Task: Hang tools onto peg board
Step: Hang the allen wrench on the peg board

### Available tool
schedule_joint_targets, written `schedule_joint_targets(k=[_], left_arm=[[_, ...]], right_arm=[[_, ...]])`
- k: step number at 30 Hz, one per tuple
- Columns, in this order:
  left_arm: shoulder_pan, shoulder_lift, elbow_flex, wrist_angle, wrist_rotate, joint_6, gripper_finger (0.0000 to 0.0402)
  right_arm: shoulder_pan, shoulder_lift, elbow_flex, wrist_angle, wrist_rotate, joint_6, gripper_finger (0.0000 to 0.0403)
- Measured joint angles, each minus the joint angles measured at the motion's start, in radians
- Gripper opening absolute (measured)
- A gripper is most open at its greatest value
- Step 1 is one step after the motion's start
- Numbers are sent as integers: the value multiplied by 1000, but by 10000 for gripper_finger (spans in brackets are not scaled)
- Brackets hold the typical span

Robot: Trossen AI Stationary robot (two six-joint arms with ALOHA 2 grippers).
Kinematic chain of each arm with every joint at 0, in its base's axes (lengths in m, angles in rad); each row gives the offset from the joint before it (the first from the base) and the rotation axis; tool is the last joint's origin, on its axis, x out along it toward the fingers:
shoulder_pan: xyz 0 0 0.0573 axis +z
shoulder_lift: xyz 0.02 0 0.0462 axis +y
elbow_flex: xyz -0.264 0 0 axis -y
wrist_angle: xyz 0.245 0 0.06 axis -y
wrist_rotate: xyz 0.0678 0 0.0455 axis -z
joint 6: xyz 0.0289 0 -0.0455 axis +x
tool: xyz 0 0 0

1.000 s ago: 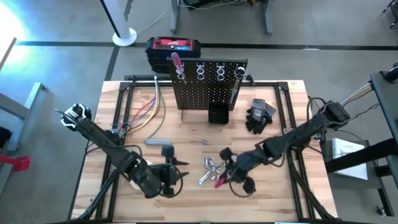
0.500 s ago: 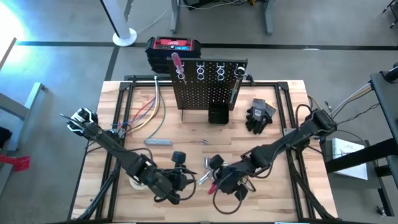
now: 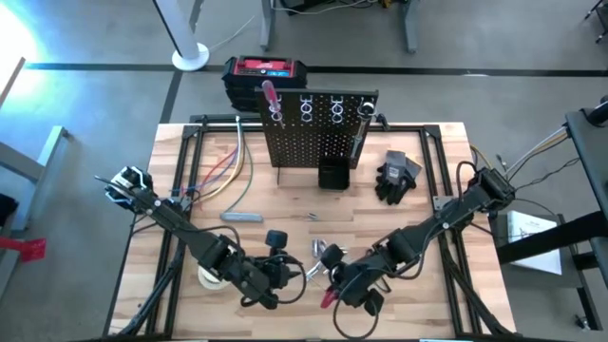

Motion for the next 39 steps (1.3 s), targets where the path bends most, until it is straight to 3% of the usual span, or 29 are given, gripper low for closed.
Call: schedule_joint_targets(k=[19,24,35,37,39], left_arm=[[18,0,0,-4,35,19,13],[19,0,0,0,103,65,24],[19,0,0,-3,131,118,89],[23,0,0,-1,130,122,98],[26,0,0,0,129,122,104]], right_arm=[[5,0,-1,3,26,-8,67],[9,0,0,3,24,-27,67],[14,-2,1,3,24,-27,61],[15,-2,2,3,23,-27,13],[18,-2,2,2,23,-27,2]])
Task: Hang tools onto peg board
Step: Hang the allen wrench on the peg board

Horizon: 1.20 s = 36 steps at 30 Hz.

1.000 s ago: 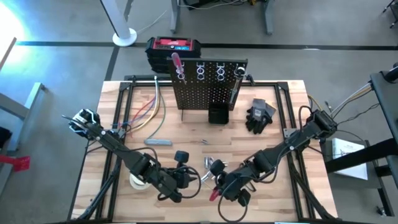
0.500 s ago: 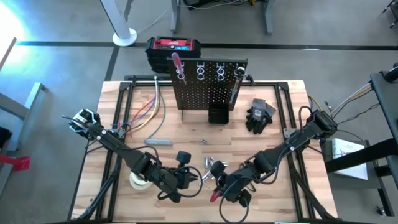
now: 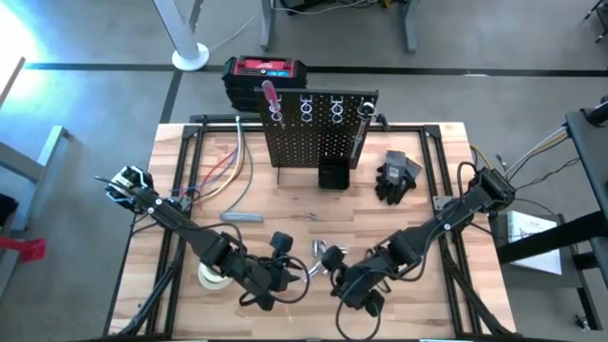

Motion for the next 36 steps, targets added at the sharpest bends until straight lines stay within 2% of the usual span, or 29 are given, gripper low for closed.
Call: schedule_joint_targets(k=[5,7,9,12,14,18,21,27,32,36], left_arm=[[6,0,0,0,-5,0,107],[11,0,0,-15,-59,-40,107],[19,-2,-6,-96,-173,-142,107],[17,-2,-15,-326,-297,-317,99],[-5,-15,-15,-407,-311,-429,91],[-74,-59,-15,-460,-311,-586,79],[-140,-89,-15,-521,-299,-743,78],[-289,-62,-18,-647,-128,-1148,78],[-374,13,-20,-662,-47,-1345,78],[-397,78,-21,-661,10,-1442,78]], right_arm=[[2,0,0,0,1,4,4],[1,0,0,-1,23,30,4],[-3,-2,-5,-6,80,104,3],[-5,-2,-17,-68,155,220,3],[-4,-2,-26,-90,160,256,2],[-2,-2,-54,-73,159,286,1],[-11,-2,-76,-42,161,294,1],[-20,-2,-83,4,161,323,0],[-22,-2,-85,62,161,319,0],[-22,-2,-85,77,161,324,0]])
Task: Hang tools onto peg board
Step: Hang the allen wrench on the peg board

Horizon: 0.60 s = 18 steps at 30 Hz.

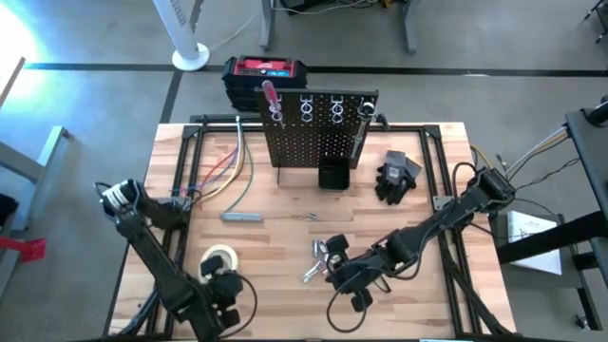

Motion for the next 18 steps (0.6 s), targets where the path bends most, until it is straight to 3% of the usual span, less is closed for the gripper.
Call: schedule_joint_targets(k=[8,18], left_arm=[[-38,120,0,45,277,-47,78],[-59,154,-7,31,313,-60,78]], right_arm=[[0,0,0,-50,0,85,0],[-11,0,0,-47,26,149,0]])
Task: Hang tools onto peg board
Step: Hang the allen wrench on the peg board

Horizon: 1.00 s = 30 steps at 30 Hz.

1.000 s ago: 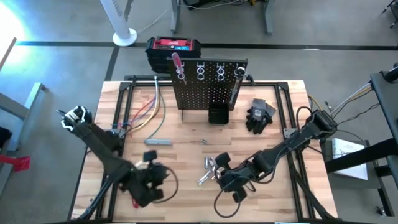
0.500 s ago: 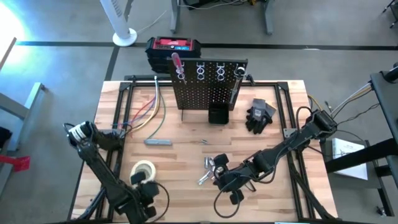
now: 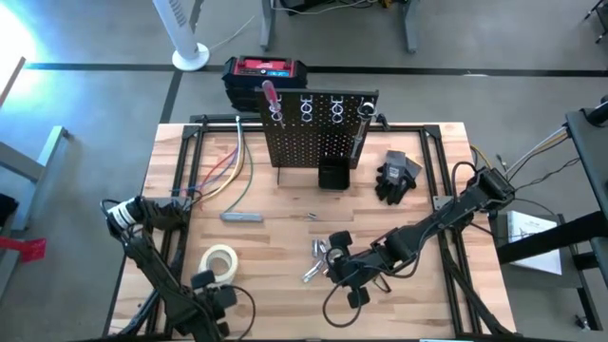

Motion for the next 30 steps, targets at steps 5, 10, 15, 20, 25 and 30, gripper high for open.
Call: schedule_joint_targets(k=[5,10,15,20,25,30], left_arm=[[-5,4,-32,1,16,-11,78],[-17,-1,-69,32,27,-29,78],[-25,-1,-81,47,26,-29,77],[-31,0,-82,50,18,-29,70],[-30,1,-82,58,-5,9,9],[-34,2,-83,64,-118,-28,2]], right_arm=[[-1,0,0,1,2,4,0],[-33,0,5,0,195,76,0],[-72,-9,22,2,230,163,0],[-107,-9,41,-2,226,179,0],[-128,-48,113,-99,212,227,0],[-89,-123,90,-208,234,252,0]])
